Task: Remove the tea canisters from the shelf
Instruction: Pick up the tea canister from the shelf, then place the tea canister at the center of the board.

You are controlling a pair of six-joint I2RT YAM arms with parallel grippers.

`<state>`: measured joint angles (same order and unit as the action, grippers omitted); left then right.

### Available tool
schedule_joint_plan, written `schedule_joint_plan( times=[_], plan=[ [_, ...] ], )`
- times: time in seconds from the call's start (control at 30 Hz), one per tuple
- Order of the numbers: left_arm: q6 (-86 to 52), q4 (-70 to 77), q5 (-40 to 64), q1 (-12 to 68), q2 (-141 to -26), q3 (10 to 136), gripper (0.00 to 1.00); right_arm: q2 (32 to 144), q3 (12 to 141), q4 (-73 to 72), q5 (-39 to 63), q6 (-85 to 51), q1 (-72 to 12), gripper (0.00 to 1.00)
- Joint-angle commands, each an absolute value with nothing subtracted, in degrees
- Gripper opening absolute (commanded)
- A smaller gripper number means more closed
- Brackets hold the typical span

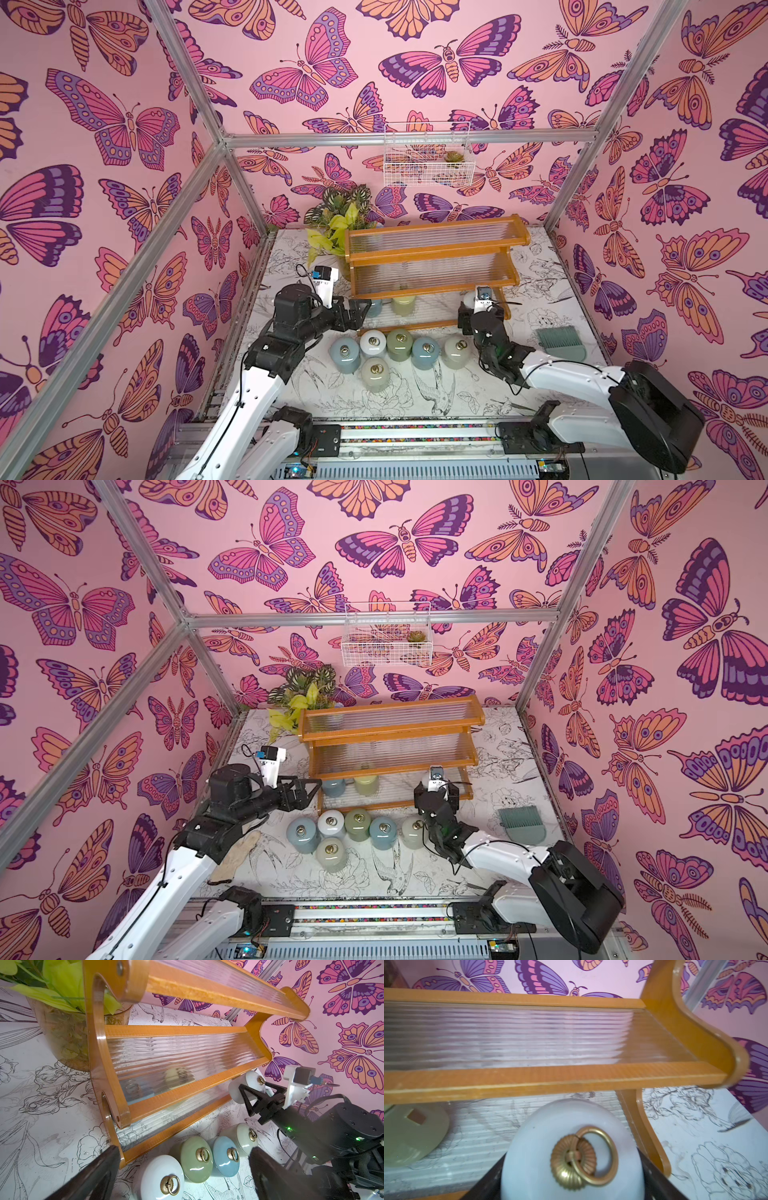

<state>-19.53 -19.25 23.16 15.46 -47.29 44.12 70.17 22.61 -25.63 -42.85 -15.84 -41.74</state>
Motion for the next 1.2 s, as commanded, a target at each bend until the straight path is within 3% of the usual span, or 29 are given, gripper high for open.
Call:
schedule_joint_plan(
  times=[0.0, 0.33, 0.87, 1.17],
  plan=[
    [-18.9, -17.8, 24.6, 15.7, -47.7, 44.5, 1.00, 66.2, 22.5, -22.8, -48.1, -21.3, -41.9, 0.51],
    [-19.2, -17.7, 24.3, 15.8, -47.6, 44.9, 1.00, 58.4, 20.1, -10.7, -49.0, -30.1, -44.1, 0.51],
    [-18.9, -17.7, 23.9, 15.8, -48.6, 45.7, 1.00, 65.8, 18.8, -5.6, -53.5, -41.7, -49.9, 0.54],
    [-18.6, -17.7, 24.1, 15.8, -49.2, 46.2, 1.00, 63.4, 17.7, 4.0, -60.6, -51.6, -52.1, 0.55]
  ],
)
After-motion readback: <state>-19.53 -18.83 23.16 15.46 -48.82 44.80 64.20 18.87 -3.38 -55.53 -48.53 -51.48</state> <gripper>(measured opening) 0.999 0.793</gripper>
